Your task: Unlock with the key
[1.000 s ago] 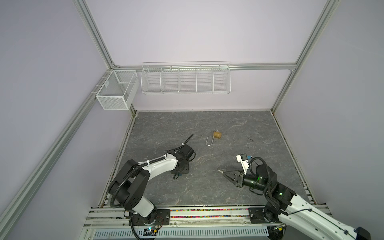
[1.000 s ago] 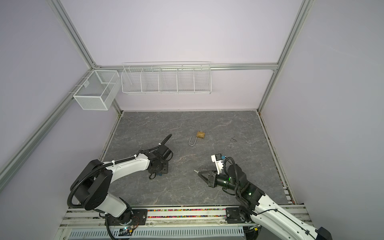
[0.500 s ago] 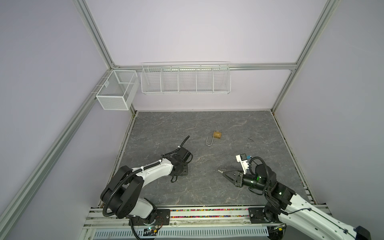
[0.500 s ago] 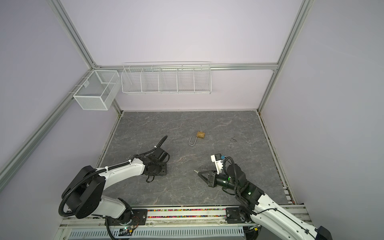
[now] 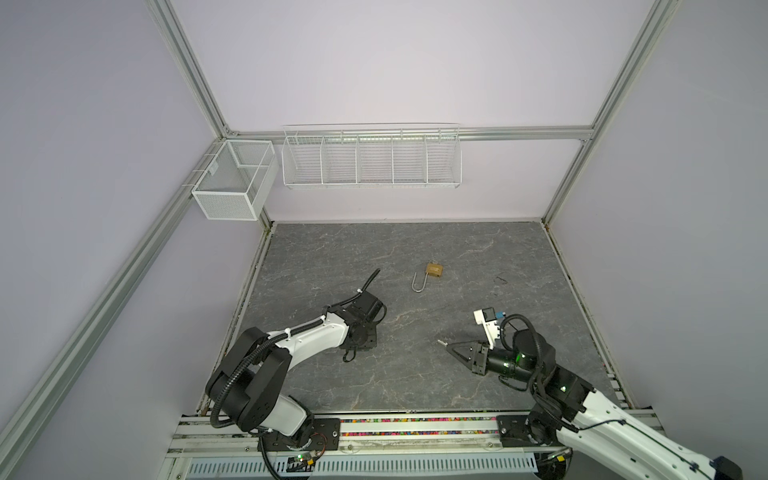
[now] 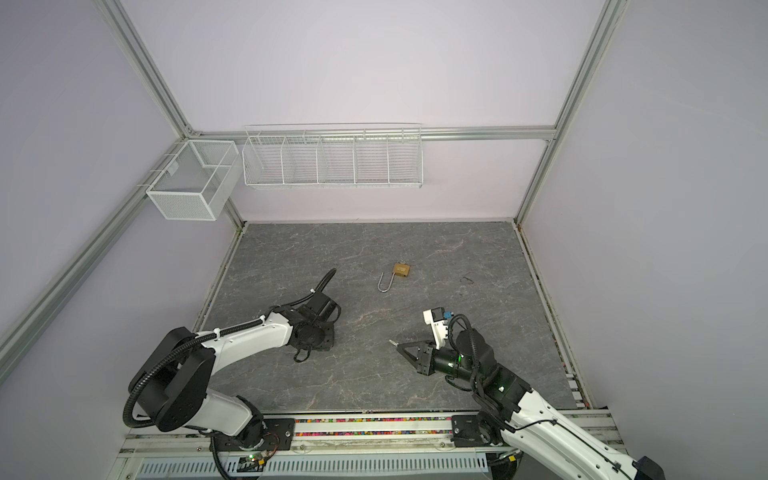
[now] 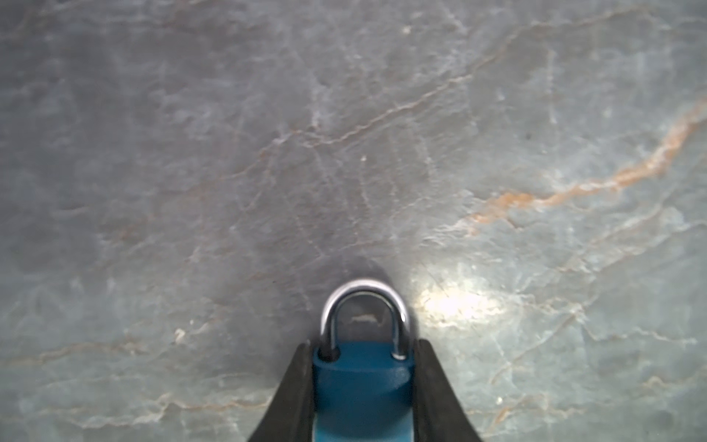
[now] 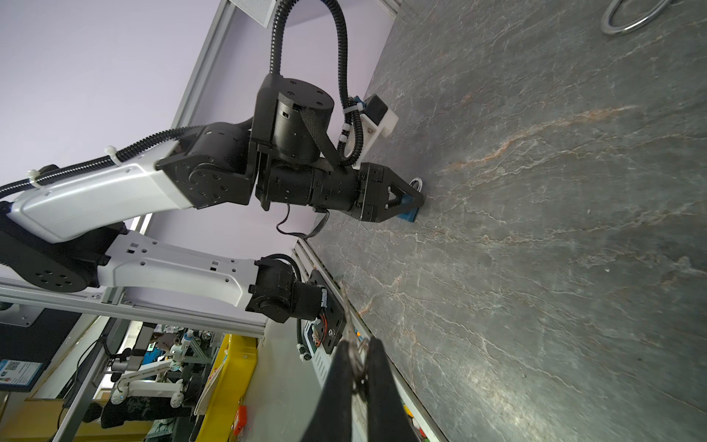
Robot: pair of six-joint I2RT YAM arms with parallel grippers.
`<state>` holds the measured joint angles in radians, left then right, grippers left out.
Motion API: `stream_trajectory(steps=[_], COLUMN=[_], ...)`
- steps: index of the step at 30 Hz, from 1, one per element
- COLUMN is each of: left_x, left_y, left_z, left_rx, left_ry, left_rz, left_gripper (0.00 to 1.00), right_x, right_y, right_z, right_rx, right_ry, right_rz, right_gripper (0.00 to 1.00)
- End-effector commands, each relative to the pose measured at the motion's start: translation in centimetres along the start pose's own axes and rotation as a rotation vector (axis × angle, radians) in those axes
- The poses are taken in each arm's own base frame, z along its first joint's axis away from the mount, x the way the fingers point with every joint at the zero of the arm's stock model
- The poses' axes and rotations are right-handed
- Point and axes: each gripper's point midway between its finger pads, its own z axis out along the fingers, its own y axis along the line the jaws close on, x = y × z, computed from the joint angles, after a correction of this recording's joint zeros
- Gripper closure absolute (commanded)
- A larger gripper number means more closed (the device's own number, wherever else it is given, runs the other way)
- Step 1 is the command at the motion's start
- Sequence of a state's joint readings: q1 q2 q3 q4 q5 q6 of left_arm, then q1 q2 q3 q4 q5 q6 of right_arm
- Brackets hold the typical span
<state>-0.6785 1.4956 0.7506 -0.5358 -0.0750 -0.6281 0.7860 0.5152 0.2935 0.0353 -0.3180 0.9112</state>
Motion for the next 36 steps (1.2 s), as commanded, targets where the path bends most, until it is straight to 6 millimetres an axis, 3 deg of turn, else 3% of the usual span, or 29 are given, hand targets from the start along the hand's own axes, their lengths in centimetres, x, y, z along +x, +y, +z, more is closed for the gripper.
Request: stream_trajectory(steps=[1, 6, 13, 17, 24, 36], left_x=[2.7, 0.6, -2.0, -2.2, -2.1, -2.3], left_y=[-1.8, -5.6, -7.4, -8.4, -10.0, -11.0], left_z=[1.0, -1.9, -6.2, -7.9, -10.8, -11.6], left_rx=[0.128, 0.292, 0.438, 0.591, 0.712, 0.747], left_ry=[0.105, -0.011, -0.142, -0.168, -0.227, -0.303], left_rz=[-0.091, -0.233, -0.462, -0.585, -0.748, -0.843], left_gripper=[1.0, 1.0, 1.0, 1.0, 1.0, 1.0], right_x=[-0.2, -0.3, 0.6, 1.2, 1.6, 0.5], right_y=[-0.6, -1.1, -3.0, -4.3, -2.8, -3.2], right_z=[0.1, 1.1, 4.5, 6.2, 8.7, 8.8], right_rx=[0.008, 0.033, 0.013, 0.014, 0.062, 0.154], right_ry=[-0.023, 0.004, 0.053, 0.077, 0.059, 0.032], right_rz=[-0.02, -0.093, -0.146, -0.15, -0.246, -0.241], right_gripper=[0.94, 0.94, 0.94, 0.94, 0.94, 0.94])
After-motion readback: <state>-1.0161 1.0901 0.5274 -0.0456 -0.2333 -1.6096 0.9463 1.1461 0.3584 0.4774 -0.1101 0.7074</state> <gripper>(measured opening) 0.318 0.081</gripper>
